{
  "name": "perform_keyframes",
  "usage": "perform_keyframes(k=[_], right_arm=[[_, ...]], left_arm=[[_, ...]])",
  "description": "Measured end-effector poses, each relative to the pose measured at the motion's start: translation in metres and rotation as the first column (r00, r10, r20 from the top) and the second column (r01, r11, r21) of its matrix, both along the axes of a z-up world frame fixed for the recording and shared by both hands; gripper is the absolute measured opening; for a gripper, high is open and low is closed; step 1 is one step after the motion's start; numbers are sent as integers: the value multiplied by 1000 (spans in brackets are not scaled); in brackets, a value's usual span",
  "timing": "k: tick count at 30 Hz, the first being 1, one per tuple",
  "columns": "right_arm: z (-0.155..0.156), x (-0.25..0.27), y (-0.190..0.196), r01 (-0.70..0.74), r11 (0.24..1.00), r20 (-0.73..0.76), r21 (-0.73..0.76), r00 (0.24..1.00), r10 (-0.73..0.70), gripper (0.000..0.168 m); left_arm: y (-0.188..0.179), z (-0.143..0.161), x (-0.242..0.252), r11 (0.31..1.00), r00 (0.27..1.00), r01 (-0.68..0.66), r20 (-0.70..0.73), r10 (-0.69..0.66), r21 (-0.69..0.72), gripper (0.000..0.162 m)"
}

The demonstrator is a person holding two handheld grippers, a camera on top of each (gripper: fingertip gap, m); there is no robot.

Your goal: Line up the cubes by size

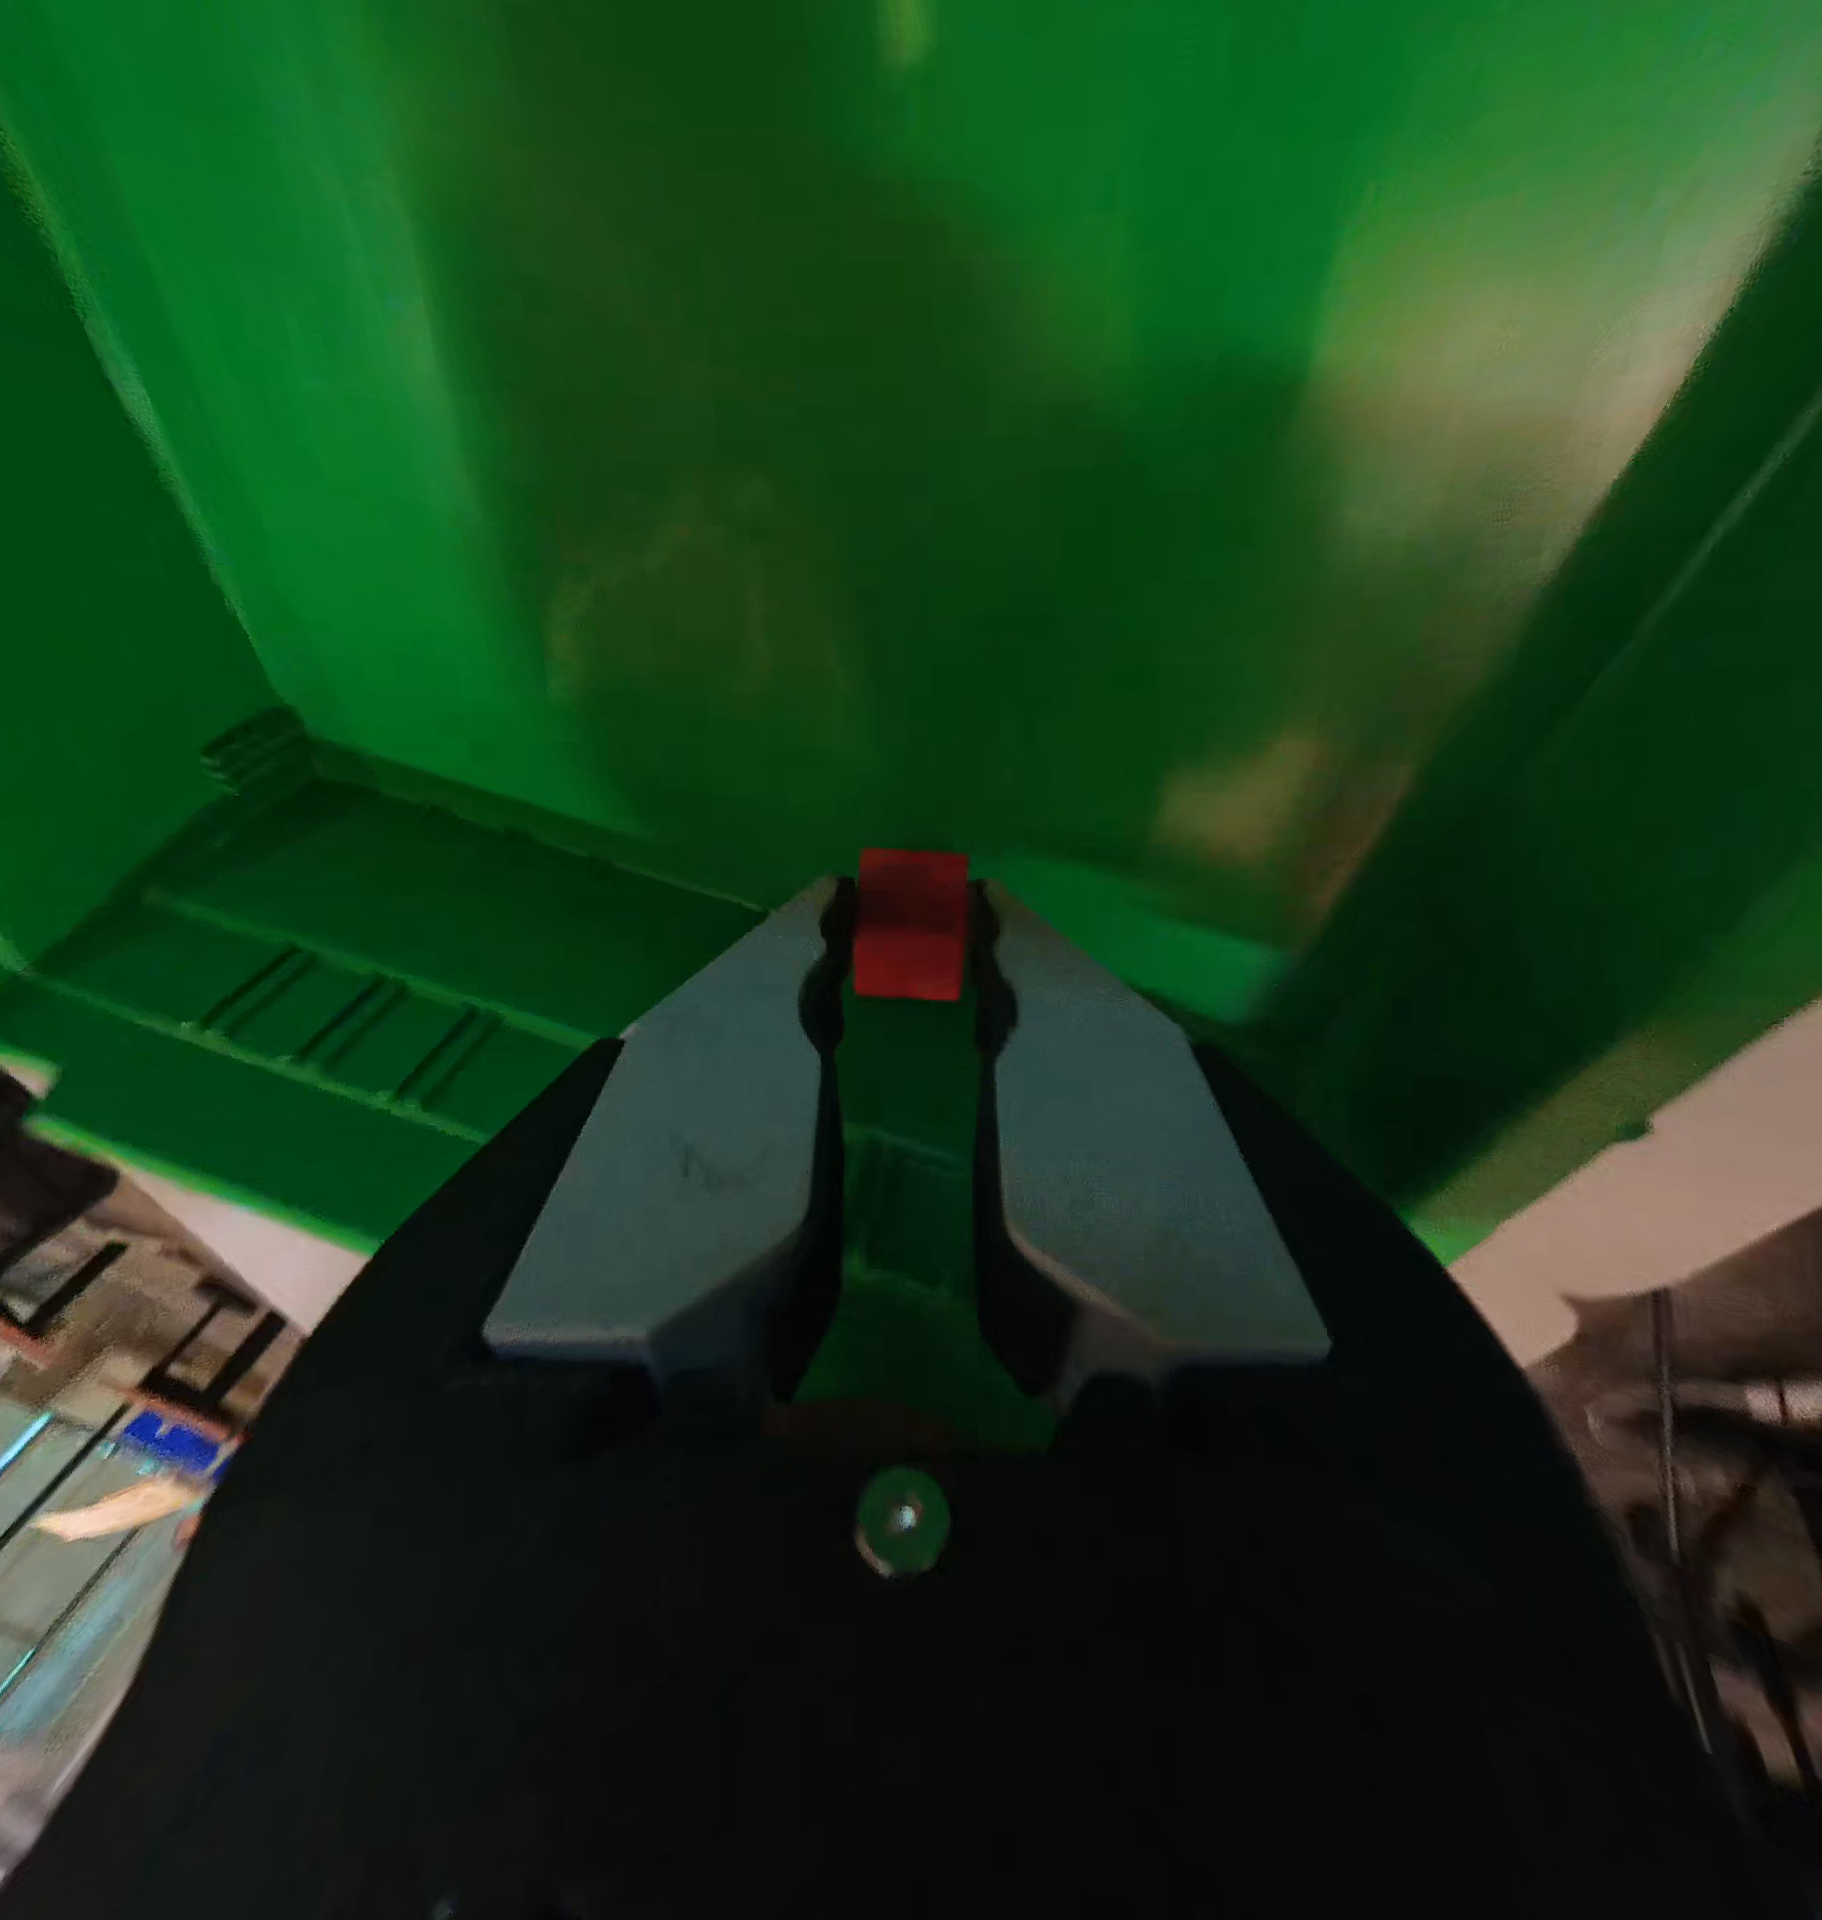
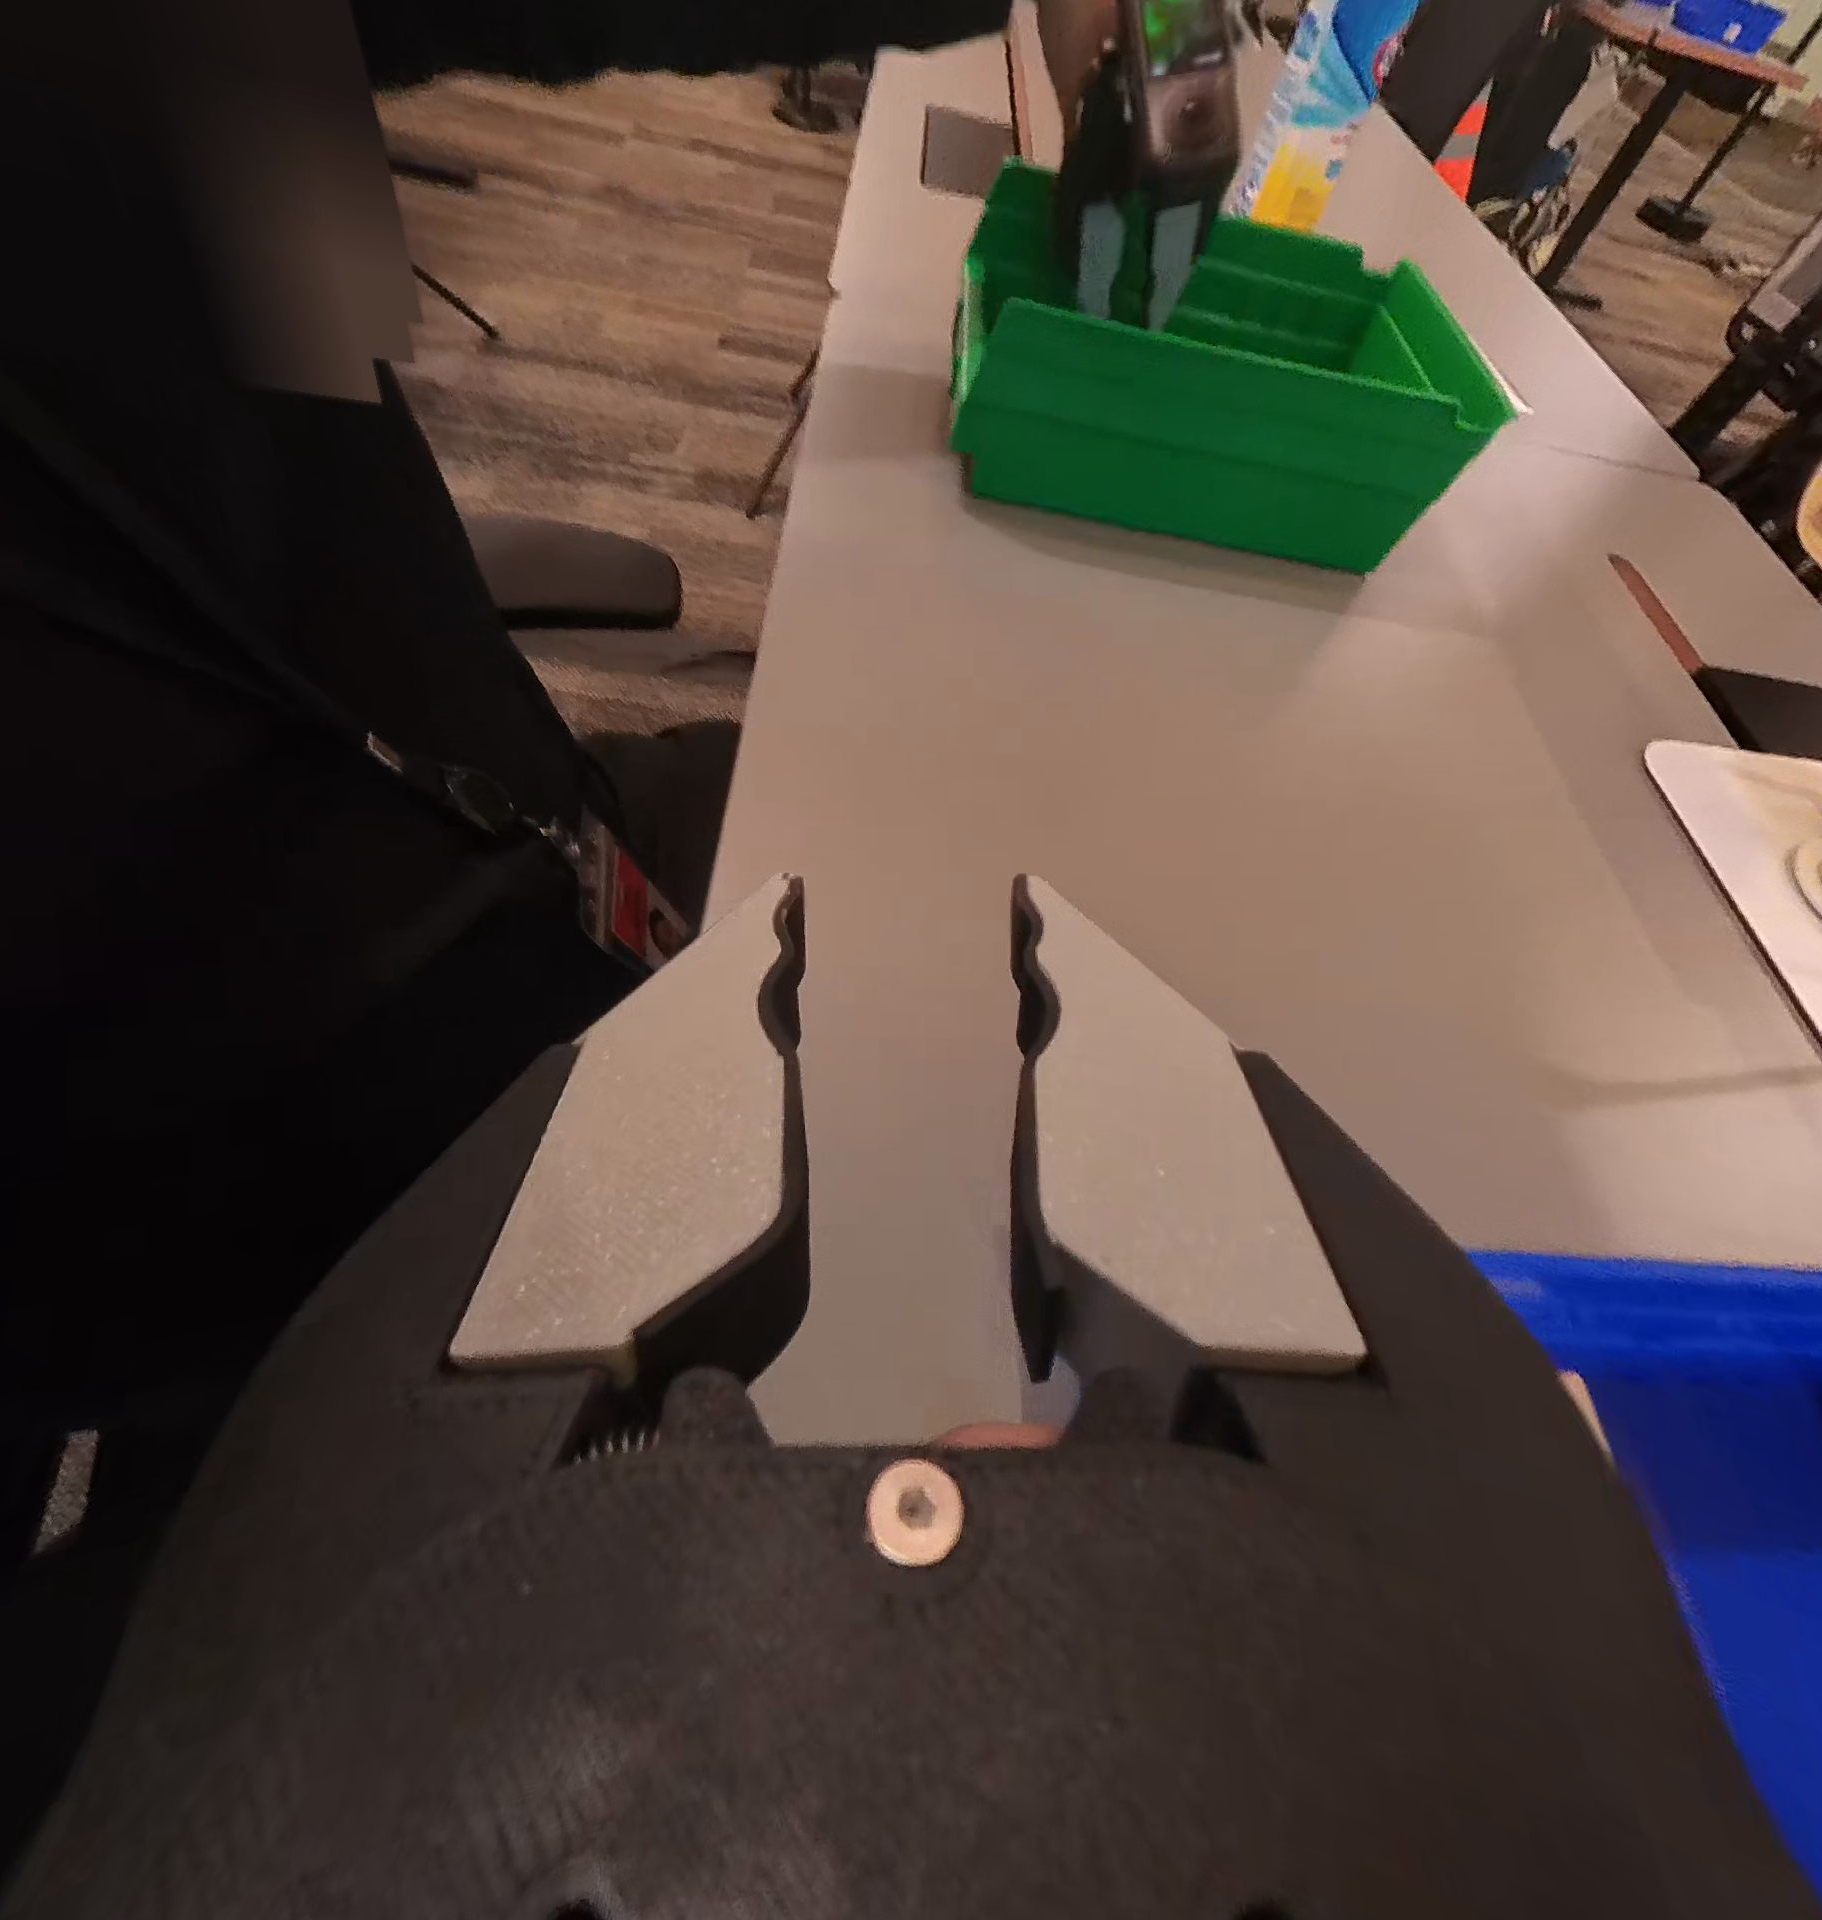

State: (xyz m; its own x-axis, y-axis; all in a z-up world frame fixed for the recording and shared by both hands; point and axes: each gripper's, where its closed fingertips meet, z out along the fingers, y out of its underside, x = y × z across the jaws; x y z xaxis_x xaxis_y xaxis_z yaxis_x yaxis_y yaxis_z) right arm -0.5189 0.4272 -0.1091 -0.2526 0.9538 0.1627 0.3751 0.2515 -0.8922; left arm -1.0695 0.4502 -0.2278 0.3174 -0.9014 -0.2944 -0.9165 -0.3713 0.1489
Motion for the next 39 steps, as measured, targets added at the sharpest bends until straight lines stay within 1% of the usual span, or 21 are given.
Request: perform_keyframes(k=[3, 4, 6, 7, 9, 11, 12, 13, 16, 18, 20, 23, 26, 29, 30, 32, 33, 34, 36, 37, 39], right_arm=[[9, -19, -7, 0, 997, -59, -82, 998, -5, 35], [13, -29, -7, 12, 992, -76, -126, 997, -21, 35], [22, -56, 4, 63, 968, -117, -245, 989, -94, 35], [27, -71, 10, 78, 941, -130, -329, 983, -127, 35], [39, -102, 17, 49, 860, -146, -508, 979, -143, 38], [62, -130, 20, -44, 745, -213, -666, 968, -132, 45], [74, -140, 22, -94, 695, -249, -713, 961, -125, 43], [82, -149, 23, -124, 671, -269, -731, 956, -117, 43], [83, -170, 24, -77, 710, -232, -700, 965, -124, 44], [80, -174, 27, -35, 732, -211, -680, 966, -150, 41], [75, -172, 29, -19, 738, -198, -675, 968, -156, 24], [71, -165, 35, -27, 707, -205, -706, 964, -168, 21], [67, -160, 40, -8, 716, -198, -698, 963, -181, 20], [80, -139, 42, -33, 718, -197, -695, 970, -146, 19], [85, -125, 48, -10, 744, -185, -668, 971, -153, 19], [86, -85, 72, 133, 836, -97, -533, 972, -216, 19], [82, -59, 89, 224, 875, -28, -429, 965, -260, 19], [73, -29, 112, 340, 898, 53, -278, 939, -339, 19], [49, 38, 159, 504, 863, 201, 43, 841, -501, 20], [34, 67, 174, 531, 835, 286, 146, 785, -550, 19], [1, 110, 188, 498, 825, 439, 268, 699, -565, 19]], left_arm=[[22, 51, 52, 974, 964, 5, 259, -65, 227, 19], [30, 76, 76, 944, 925, 4, 358, -129, 329, 20], [38, 129, 133, 858, 795, -8, 523, -306, 514, 19], [38, 154, 162, 803, 722, -12, 561, -405, 596, 19], [29, 193, 223, 681, 581, -2, 555, -595, 732, 19], [14, 213, 281, 580, 463, 26, 505, -729, 814, 19], [6, 216, 308, 541, 413, 43, 478, -775, 840, 19], [1, 218, 331, 509, 375, 55, 454, -808, 859, 18], [-8, 211, 380, 467, 288, 91, 426, -858, 879, 19], [-4, 200, 397, 464, 284, 117, 418, -863, 878, 19], [1, 195, 406, 462, 269, 110, 422, -866, 880, 19], [8, 191, 411, 463, 254, 91, 429, -867, 882, 19], [13, 186, 417, 476, 242, 68, 448, -861, 877, 20], [19, 188, 418, 480, 231, -28, 473, -850, 877, 22], [19, 189, 417, 491, 220, -56, 490, -843, 869, 22], [20, 182, 415, 558, 194, -99, 566, -801, 824, 16], [22, 175, 415, 592, 193, -109, 601, -775, 798, 13], [23, 165, 415, 617, 195, -101, 624, -757, 780, 14], [25, 144, 416, 635, 223, -84, 636, -739, 768, 13], [28, 133, 416, 639, 240, -74, 636, -734, 766, 12], [32, 116, 418, 660, 248, -60, 652, -717, 749, 11]])
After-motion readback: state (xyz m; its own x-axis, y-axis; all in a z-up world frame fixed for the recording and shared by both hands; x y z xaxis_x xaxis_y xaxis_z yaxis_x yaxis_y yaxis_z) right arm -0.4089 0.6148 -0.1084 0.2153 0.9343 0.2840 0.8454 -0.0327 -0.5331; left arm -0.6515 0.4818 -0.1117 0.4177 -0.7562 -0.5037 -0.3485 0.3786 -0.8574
